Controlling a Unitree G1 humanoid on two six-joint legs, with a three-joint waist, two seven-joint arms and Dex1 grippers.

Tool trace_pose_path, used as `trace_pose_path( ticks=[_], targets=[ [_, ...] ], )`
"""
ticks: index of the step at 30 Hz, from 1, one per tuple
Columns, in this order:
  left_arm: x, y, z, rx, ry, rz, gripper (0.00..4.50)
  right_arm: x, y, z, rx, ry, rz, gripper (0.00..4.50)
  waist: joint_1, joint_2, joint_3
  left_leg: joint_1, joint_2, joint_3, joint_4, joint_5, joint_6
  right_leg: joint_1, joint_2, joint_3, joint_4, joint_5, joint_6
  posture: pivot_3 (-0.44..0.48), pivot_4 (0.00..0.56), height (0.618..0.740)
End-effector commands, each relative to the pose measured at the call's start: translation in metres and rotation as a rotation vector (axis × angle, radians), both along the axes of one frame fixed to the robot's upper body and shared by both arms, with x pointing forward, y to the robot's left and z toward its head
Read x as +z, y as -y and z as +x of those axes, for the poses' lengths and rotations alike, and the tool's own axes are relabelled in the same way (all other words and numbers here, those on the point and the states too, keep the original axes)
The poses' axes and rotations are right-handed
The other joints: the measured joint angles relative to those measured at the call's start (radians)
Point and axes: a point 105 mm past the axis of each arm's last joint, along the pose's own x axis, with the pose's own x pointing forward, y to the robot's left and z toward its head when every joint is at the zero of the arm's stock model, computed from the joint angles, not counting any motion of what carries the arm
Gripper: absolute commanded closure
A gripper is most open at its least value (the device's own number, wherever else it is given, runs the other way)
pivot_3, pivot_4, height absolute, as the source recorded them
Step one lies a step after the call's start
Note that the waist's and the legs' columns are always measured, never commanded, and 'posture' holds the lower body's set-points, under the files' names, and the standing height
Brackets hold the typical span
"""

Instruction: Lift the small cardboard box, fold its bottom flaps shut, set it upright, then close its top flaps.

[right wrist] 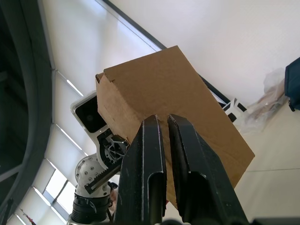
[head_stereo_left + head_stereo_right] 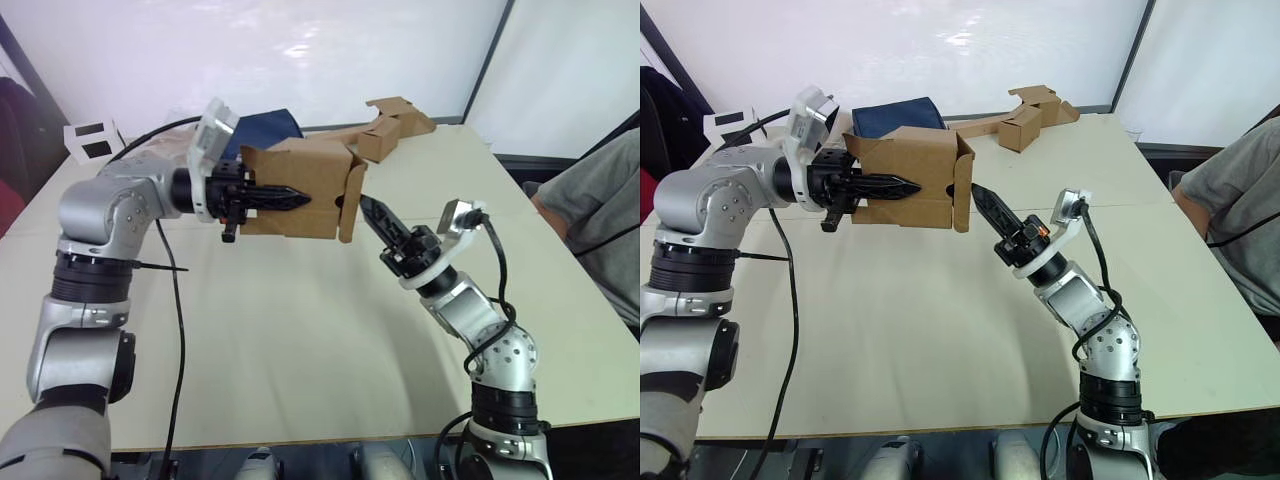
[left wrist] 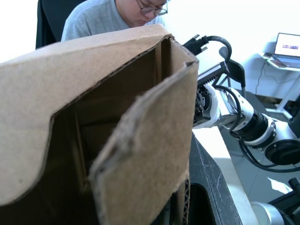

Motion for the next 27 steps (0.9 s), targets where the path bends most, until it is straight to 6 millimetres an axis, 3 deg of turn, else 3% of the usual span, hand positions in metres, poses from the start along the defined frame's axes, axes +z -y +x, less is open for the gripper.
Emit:
trace_pose_path(
  ticks=[1,5,10,20,23,27],
  targets=[
    [0.0104,-0.0025,-0.0056,-0.013,0.039,-0.018,4.50,0.0106,-0.0014,-0.0046,0.005,0.046,0.022,4.22,0.000,0.000,0.000,0.000,0.000,0.000,0.000,0.000,0.000,0.000,0.000,0.000,0.000,0.000,0.000,0.000,0.150,0.740],
    [0.0118,-0.0038,-0.0043,-0.006,0.039,-0.024,4.50,0.0090,0.0013,-0.0040,-0.005,0.040,0.026,4.22,0.000,0.000,0.000,0.000,0.000,0.000,0.000,0.000,0.000,0.000,0.000,0.000,0.000,0.000,0.000,0.000,0.150,0.740],
    [0.0148,-0.0041,-0.0043,-0.006,0.035,-0.044,4.50,0.0087,0.0034,-0.0061,0.023,0.019,0.062,2.36,0.000,0.000,0.000,0.000,0.000,0.000,0.000,0.000,0.000,0.000,0.000,0.000,0.000,0.000,0.000,0.000,0.150,0.740],
    [0.0139,-0.0046,-0.0038,-0.002,0.026,-0.047,4.50,0.0072,-0.0009,-0.0104,0.057,-0.007,0.102,2.36,-0.001,0.000,0.000,0.000,0.000,0.000,0.000,0.000,0.000,0.000,0.000,0.000,0.000,0.000,0.000,0.000,0.150,0.740],
    [0.0142,-0.0047,-0.0038,-0.003,0.027,-0.046,4.50,0.0065,-0.0028,-0.0100,0.057,-0.010,0.103,3.04,-0.001,0.000,0.000,0.000,0.000,0.000,0.000,0.000,0.000,0.000,0.000,0.000,0.000,0.000,0.000,0.000,0.150,0.740],
    [0.0145,-0.0048,-0.0041,-0.004,0.028,-0.045,4.50,0.0052,-0.0045,-0.0090,0.049,-0.011,0.093,3.04,0.000,0.000,0.000,0.000,0.000,0.000,0.000,0.000,0.000,0.000,0.000,0.000,0.000,0.000,0.000,0.000,0.150,0.740]
  ],
)
